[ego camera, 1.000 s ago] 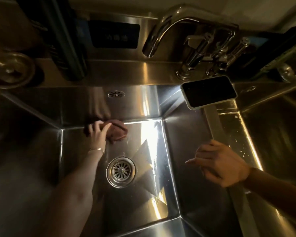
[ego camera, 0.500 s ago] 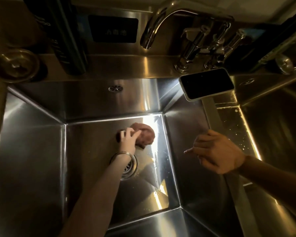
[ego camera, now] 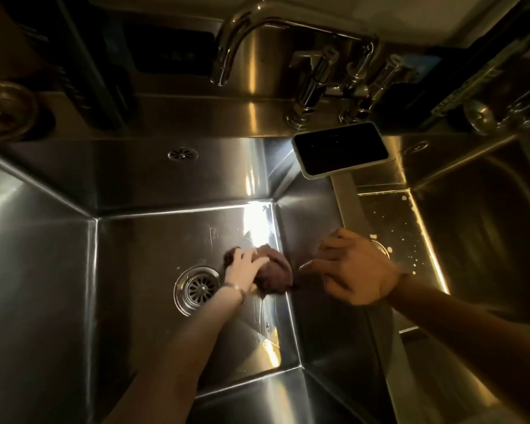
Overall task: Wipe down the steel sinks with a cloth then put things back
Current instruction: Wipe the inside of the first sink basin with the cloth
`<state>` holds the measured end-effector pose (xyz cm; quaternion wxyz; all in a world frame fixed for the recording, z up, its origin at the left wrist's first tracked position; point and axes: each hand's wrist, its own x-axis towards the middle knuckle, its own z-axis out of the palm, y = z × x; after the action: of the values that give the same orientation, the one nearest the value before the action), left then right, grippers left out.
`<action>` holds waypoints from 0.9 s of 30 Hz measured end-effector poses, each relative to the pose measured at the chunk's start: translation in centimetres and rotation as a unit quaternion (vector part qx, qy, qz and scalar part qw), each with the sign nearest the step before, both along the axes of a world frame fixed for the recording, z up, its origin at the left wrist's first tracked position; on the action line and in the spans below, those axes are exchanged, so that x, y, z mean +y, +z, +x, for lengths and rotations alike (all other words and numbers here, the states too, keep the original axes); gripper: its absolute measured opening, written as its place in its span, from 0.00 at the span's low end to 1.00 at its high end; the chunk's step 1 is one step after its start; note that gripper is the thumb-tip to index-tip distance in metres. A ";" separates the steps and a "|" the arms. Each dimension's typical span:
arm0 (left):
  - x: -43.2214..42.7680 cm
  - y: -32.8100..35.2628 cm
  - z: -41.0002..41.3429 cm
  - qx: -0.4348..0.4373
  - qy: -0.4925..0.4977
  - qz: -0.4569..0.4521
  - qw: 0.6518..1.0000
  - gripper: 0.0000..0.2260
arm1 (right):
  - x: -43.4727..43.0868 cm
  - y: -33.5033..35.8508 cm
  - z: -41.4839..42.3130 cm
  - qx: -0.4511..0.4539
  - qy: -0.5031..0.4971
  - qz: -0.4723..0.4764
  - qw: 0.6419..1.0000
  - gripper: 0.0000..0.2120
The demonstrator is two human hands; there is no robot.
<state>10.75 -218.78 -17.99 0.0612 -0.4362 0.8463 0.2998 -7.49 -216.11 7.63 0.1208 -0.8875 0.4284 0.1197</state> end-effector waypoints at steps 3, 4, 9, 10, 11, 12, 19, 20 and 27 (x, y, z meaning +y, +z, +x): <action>-4.6 0.7 -1.4 -0.055 0.119 0.011 0.991 0.27 | -0.1 -0.2 -0.3 -0.018 0.013 -0.005 1.000 0.18; -4.7 0.6 -1.3 -0.081 0.101 0.007 0.992 0.29 | -0.1 -0.3 -0.4 -0.020 0.018 -0.008 1.000 0.18; 4.2 1.1 1.4 -0.093 -0.021 0.083 0.992 0.24 | 0.2 -0.6 -0.5 -0.018 0.040 -0.020 0.999 0.16; 6.2 2.1 1.9 -0.125 -0.068 0.107 0.984 0.22 | 0.2 -0.6 -0.5 -0.028 0.045 -0.029 0.998 0.15; 7.4 3.2 2.0 -0.139 -0.111 0.117 0.977 0.21 | 0.1 -0.6 -0.5 -0.034 0.049 -0.035 0.998 0.16; 8.1 4.3 1.7 -0.145 -0.147 0.124 0.971 0.22 | 0.1 -0.6 -0.5 -0.033 0.055 -0.042 0.997 0.16; 9.2 16.1 3.2 -0.077 0.066 0.246 0.964 0.16 | 0.6 -0.4 -0.3 0.016 0.071 -0.037 0.997 0.17; 9.7 17.9 4.0 -0.067 0.092 0.238 0.965 0.14 | 0.6 -0.3 0.1 0.053 0.070 -0.025 0.996 0.17; 16.4 25.9 11.8 -0.167 0.106 0.066 0.978 0.18 | 3.1 -2.9 6.5 0.110 0.184 0.163 0.963 0.20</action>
<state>22.52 -202.41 7.86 0.1985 -0.5623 0.7513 0.2830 -1.02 -212.97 4.73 0.1919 -0.9005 0.2428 0.3055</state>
